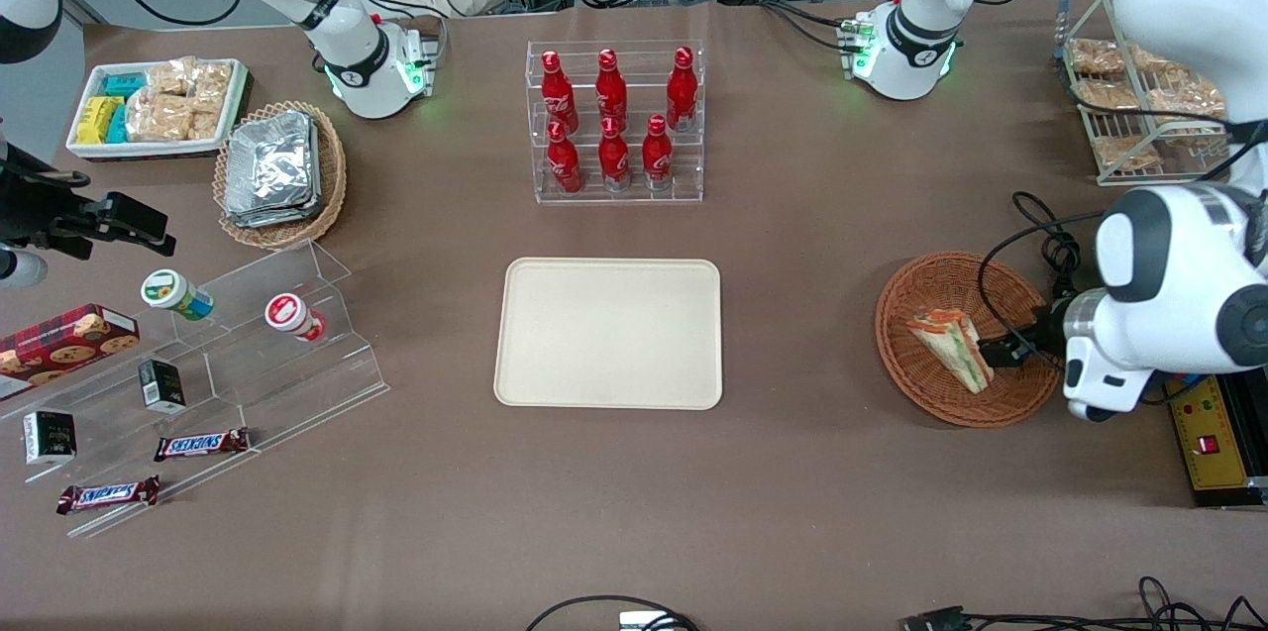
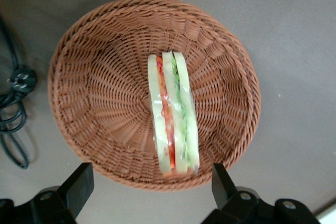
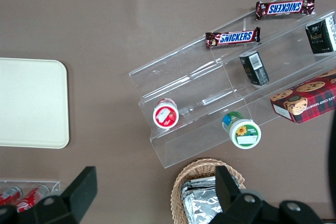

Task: Place sandwich from basket to tray
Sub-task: 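Lower the open left gripper onto the wrapped sandwich in the basket, then close the left gripper on the sandwich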

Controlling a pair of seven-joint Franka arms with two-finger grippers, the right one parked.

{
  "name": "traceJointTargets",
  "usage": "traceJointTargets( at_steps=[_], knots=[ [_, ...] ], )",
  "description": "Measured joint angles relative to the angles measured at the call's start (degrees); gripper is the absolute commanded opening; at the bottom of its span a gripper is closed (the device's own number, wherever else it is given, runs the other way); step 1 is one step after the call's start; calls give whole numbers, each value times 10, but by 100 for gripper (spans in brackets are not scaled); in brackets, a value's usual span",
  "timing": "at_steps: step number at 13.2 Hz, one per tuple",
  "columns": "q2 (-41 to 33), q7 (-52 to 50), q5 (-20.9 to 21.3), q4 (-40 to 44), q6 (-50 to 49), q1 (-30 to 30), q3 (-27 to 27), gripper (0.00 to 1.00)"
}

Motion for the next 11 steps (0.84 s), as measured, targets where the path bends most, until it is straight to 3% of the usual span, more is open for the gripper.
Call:
traceJointTargets(
  at_steps=[11],
  knots=[
    [96,-38,-13,1,47,-3,-4,100]
  ],
)
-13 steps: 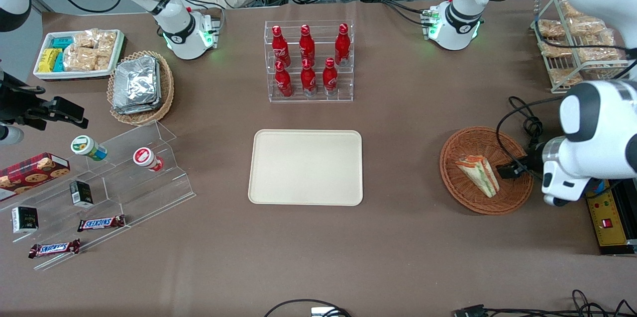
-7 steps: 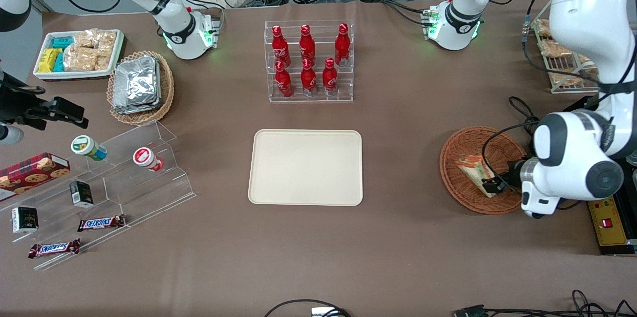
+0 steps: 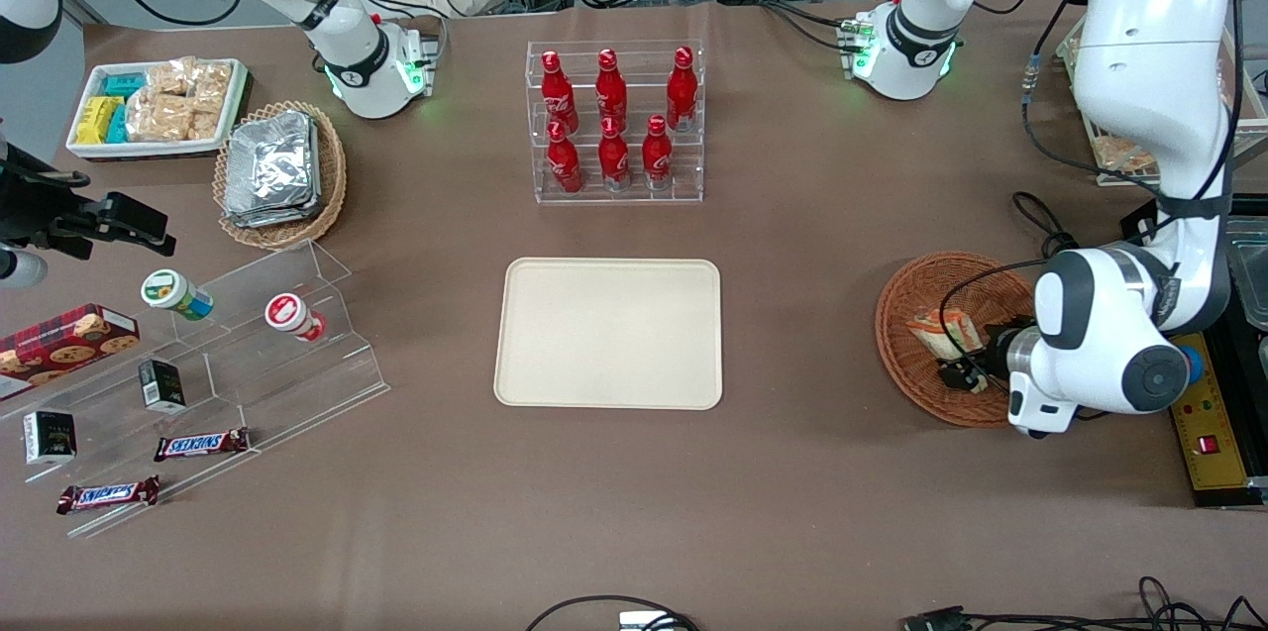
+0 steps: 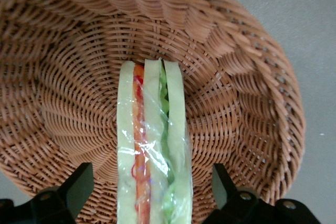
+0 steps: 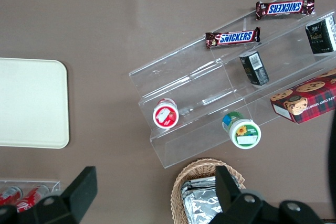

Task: Place sandwich from basket to tray
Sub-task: 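Close the left gripper on the sandwich, then lift the sandwich and carry it with the left gripper over the tray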

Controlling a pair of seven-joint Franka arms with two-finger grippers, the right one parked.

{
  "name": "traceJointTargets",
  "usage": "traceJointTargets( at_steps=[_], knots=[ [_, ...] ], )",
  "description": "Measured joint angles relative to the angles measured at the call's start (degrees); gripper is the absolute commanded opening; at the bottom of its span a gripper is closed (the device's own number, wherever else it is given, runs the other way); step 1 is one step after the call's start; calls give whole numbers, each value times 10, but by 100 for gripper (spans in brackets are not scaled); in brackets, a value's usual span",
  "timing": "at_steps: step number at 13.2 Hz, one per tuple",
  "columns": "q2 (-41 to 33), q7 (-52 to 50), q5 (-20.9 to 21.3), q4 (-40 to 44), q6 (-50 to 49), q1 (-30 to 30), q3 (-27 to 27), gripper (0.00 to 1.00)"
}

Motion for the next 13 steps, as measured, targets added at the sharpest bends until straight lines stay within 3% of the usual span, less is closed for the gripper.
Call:
traceJointTargets(
  at_steps=[4,5,8,9,13],
  knots=[
    [16,0,-1,-1,0,0,-2,98],
    [19,0,-1,-3,0,0,-2,92],
    [20,0,-1,-12,0,-1,-2,44],
    [20,0,-1,-13,0,-1,-2,40],
    [5,0,-2,-11,-7,-1,-3,41]
  ],
)
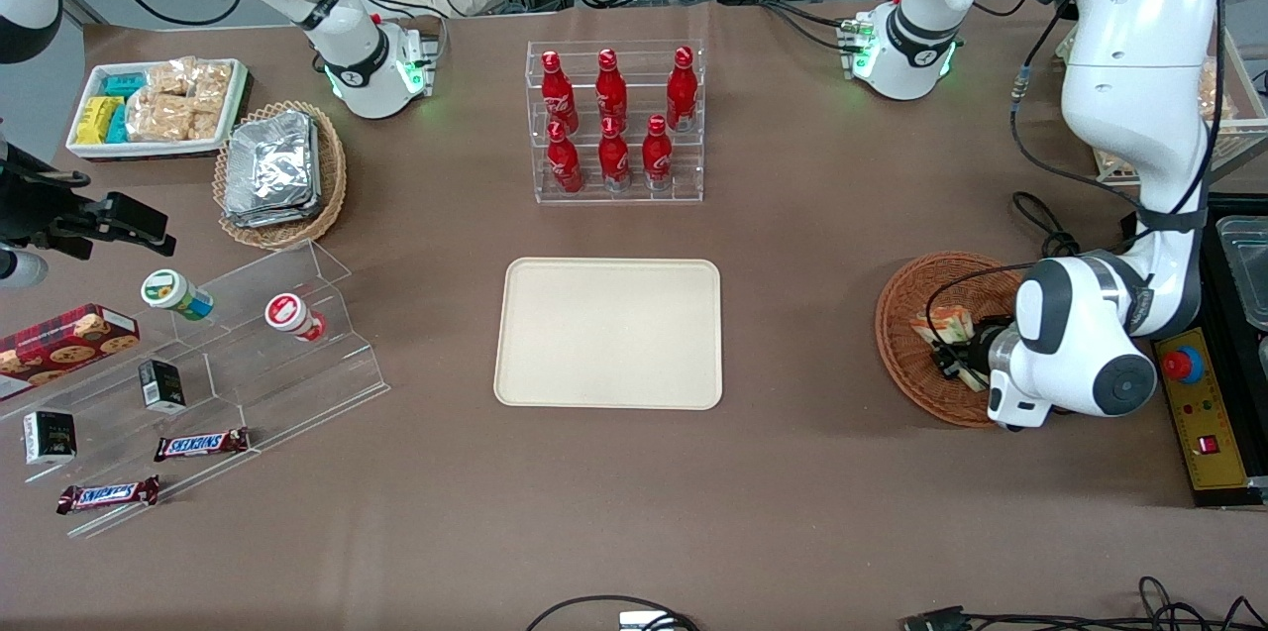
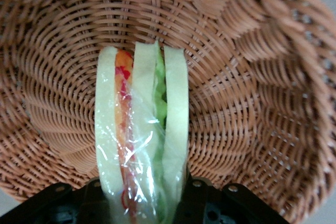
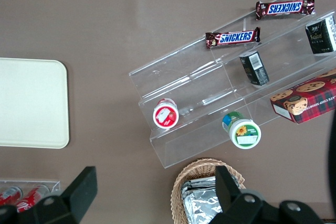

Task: Place sandwich from basket to tray
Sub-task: 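Lift the sandwich and carry it with the left gripper over the tray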

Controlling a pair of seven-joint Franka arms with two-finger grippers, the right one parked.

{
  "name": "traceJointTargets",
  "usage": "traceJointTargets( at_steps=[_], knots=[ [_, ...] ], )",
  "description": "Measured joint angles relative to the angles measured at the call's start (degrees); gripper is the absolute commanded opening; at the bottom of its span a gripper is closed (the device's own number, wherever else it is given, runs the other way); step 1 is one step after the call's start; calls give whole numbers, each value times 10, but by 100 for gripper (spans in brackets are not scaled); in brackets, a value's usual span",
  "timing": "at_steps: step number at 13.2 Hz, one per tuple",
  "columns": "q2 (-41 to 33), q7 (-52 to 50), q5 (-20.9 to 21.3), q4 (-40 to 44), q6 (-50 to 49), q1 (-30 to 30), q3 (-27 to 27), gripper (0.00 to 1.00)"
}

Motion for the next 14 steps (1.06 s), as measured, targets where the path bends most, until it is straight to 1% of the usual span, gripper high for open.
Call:
traceJointTargets(
  at_steps=[2,4,7,10,11,14],
  knots=[
    [-28,2,0,5,-27,0,-8,41],
    [-63,2,0,14,-55,-1,-36,40],
    [-93,1,0,27,-61,-4,-98,40],
    [-94,1,0,49,-59,-12,-164,41],
    [-93,2,0,57,-59,-23,-175,41],
    [-67,22,7,81,-56,-87,-179,45]
  ],
)
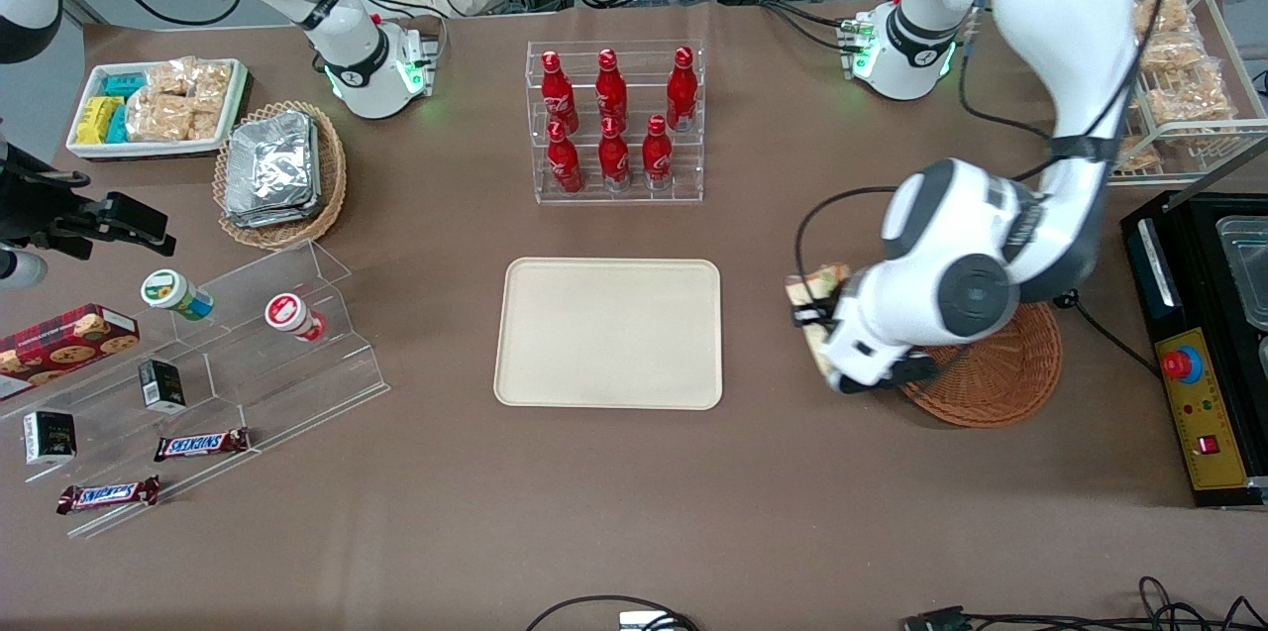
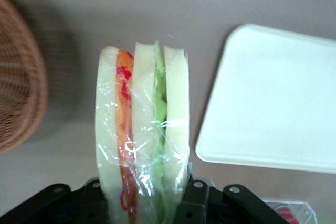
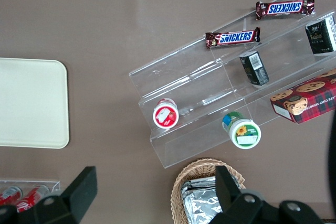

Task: Place sandwich from basket to tray
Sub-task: 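Lift the sandwich and carry it with the left gripper over the tray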

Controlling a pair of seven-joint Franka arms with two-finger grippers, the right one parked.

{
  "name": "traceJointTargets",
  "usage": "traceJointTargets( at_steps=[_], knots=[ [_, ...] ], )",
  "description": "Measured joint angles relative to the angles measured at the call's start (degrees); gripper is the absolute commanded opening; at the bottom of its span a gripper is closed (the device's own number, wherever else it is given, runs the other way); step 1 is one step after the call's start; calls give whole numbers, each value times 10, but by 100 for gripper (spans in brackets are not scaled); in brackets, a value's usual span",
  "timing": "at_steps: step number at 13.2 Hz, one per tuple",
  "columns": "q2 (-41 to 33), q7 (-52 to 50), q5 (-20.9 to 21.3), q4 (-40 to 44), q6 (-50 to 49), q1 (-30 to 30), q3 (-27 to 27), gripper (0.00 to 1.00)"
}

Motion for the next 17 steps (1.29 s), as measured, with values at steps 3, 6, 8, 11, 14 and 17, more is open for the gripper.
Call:
traceJointTargets(
  at_steps=[3,6,8,11,14,17],
  knots=[
    [48,4,2,17,41,-54,0,46],
    [83,14,3,23,79,-87,0,49],
    [102,25,3,24,100,-100,0,49],
    [141,28,4,24,166,-130,0,49],
    [178,28,6,25,190,-141,3,49],
    [184,30,7,29,190,-136,6,100]
  ],
)
